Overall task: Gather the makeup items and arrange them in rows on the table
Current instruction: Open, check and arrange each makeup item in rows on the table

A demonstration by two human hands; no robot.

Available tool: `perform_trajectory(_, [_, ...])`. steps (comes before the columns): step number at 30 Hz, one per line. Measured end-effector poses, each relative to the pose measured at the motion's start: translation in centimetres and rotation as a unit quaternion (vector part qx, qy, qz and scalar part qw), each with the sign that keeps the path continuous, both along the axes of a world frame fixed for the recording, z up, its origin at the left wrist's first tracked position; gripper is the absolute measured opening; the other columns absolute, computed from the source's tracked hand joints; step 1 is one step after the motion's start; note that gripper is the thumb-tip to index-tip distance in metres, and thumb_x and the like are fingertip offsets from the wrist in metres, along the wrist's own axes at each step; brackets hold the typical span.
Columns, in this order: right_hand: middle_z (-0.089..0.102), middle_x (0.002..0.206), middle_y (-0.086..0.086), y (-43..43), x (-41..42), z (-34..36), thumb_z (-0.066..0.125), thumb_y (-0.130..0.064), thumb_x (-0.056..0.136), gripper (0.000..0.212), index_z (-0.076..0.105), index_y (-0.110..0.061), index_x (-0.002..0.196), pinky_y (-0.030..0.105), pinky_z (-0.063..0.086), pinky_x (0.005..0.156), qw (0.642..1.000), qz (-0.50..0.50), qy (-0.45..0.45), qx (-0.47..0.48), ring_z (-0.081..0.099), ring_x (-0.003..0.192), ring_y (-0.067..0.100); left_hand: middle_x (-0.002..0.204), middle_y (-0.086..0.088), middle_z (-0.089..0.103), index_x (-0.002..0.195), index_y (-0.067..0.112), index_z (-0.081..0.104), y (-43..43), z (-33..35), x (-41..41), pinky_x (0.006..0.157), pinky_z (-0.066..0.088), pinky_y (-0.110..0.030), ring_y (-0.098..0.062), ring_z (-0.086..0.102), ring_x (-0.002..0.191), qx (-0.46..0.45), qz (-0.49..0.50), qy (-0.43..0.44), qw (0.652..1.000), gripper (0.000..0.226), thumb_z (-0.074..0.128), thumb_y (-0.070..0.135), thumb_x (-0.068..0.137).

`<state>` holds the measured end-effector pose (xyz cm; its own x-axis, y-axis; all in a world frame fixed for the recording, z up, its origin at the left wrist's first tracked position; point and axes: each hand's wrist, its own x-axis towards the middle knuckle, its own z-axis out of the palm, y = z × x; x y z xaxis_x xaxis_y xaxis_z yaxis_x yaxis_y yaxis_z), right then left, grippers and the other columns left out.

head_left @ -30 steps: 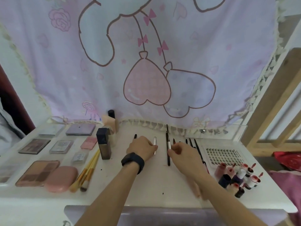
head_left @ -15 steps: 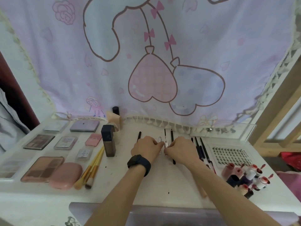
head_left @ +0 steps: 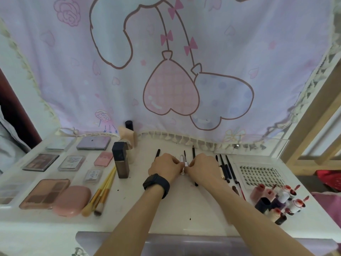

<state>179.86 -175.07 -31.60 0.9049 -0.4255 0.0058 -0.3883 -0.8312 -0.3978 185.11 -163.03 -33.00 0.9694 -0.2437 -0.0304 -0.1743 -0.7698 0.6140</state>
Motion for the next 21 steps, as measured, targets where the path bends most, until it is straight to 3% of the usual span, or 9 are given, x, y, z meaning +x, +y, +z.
perform_trajectory(4, [0.075, 0.087, 0.004, 0.2, -0.8, -0.1, 0.06, -0.038, 0.096, 0.028, 0.078, -0.017, 0.092, 0.037, 0.057, 0.08, 0.999, 0.016, -0.027, -0.033, 0.067, 0.088, 0.023, 0.088, 0.008, 0.074, 0.089, 0.032, 0.077, -0.3, -0.1, 0.1, 0.066, 0.053, -0.025, -0.014, 0.067, 0.081, -0.007, -0.01, 0.006, 1.0, 0.024, 0.063, 0.051, 0.088])
perform_trajectory(8, [0.067, 0.072, 0.003, 0.1, -1.4, 0.0, 0.055, -0.034, 0.096, 0.031, 0.073, -0.016, 0.079, 0.03, 0.049, 0.064, 0.998, 0.022, -0.027, -0.051, 0.061, 0.075, 0.022, 0.083, 0.008, 0.074, 0.086, 0.031, 0.077, -0.7, -0.1, 0.0, 0.071, 0.058, -0.03, -0.014, 0.068, 0.08, -0.015, -0.019, 0.013, 1.0, 0.024, 0.063, 0.051, 0.087])
perform_trajectory(10, [0.067, 0.075, 0.005, -0.1, -1.6, 0.1, 0.054, -0.027, 0.095, 0.025, 0.074, -0.016, 0.083, 0.028, 0.043, 0.063, 0.998, 0.023, -0.021, -0.05, 0.058, 0.075, 0.023, 0.083, 0.007, 0.074, 0.086, 0.031, 0.078, -0.9, 0.0, 0.0, 0.067, 0.057, -0.027, -0.014, 0.068, 0.08, -0.015, -0.019, 0.013, 1.0, 0.025, 0.063, 0.051, 0.087])
perform_trajectory(13, [0.071, 0.084, 0.006, -0.3, -1.7, 0.3, 0.056, -0.024, 0.094, 0.022, 0.076, -0.018, 0.092, 0.03, 0.047, 0.068, 0.999, 0.03, -0.016, -0.031, 0.064, 0.086, 0.026, 0.084, 0.007, 0.074, 0.086, 0.031, 0.078, -0.9, 0.0, -0.1, 0.061, 0.051, -0.022, -0.013, 0.067, 0.078, -0.018, -0.02, 0.013, 1.0, 0.025, 0.063, 0.052, 0.087])
perform_trajectory(21, [0.075, 0.095, 0.004, -0.4, -2.1, 0.5, 0.056, -0.028, 0.096, 0.024, 0.078, -0.022, 0.103, 0.035, 0.055, 0.082, 0.998, 0.041, -0.025, -0.027, 0.066, 0.097, 0.025, 0.08, 0.005, 0.074, 0.082, 0.029, 0.078, -0.8, 0.4, -0.2, 0.066, 0.055, -0.029, -0.016, 0.068, 0.076, -0.011, -0.03, 0.019, 0.999, 0.029, 0.062, 0.052, 0.088])
